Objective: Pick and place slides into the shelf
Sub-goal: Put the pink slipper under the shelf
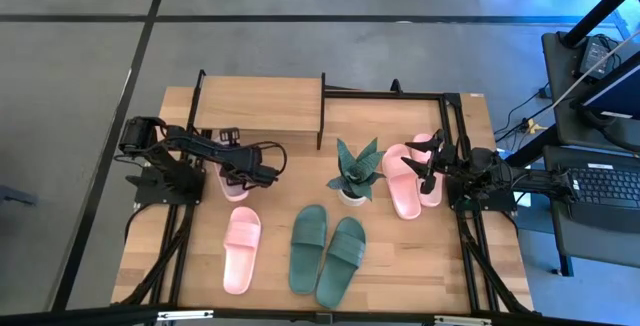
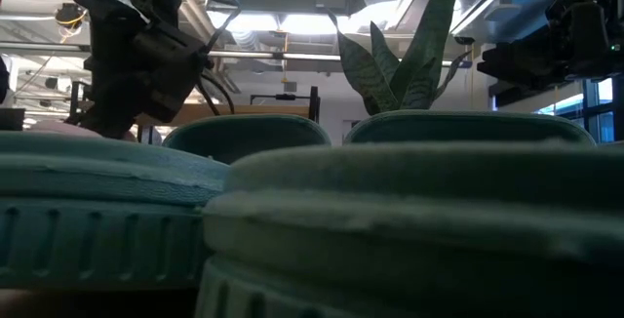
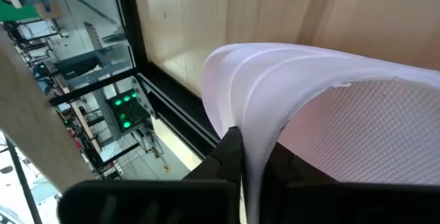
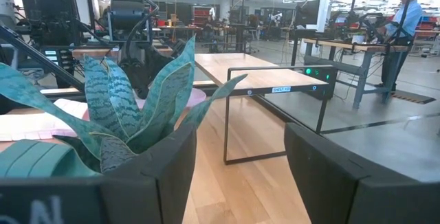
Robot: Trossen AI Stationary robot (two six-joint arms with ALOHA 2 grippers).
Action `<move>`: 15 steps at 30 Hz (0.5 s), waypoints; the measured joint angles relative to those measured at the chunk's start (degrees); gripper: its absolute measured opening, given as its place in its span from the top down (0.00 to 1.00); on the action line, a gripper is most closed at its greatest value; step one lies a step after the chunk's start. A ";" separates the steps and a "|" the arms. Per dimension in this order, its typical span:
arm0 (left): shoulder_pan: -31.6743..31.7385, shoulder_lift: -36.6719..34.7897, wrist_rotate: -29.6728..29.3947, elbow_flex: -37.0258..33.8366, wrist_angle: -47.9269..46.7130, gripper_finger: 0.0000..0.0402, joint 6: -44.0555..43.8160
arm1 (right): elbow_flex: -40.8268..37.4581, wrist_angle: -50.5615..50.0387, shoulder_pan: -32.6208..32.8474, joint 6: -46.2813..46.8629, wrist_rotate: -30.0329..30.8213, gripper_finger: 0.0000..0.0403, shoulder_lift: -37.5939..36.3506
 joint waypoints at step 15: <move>-0.01 0.00 0.97 0.02 -0.11 0.76 0.20 | 0.00 -0.01 0.01 0.00 0.00 0.45 0.00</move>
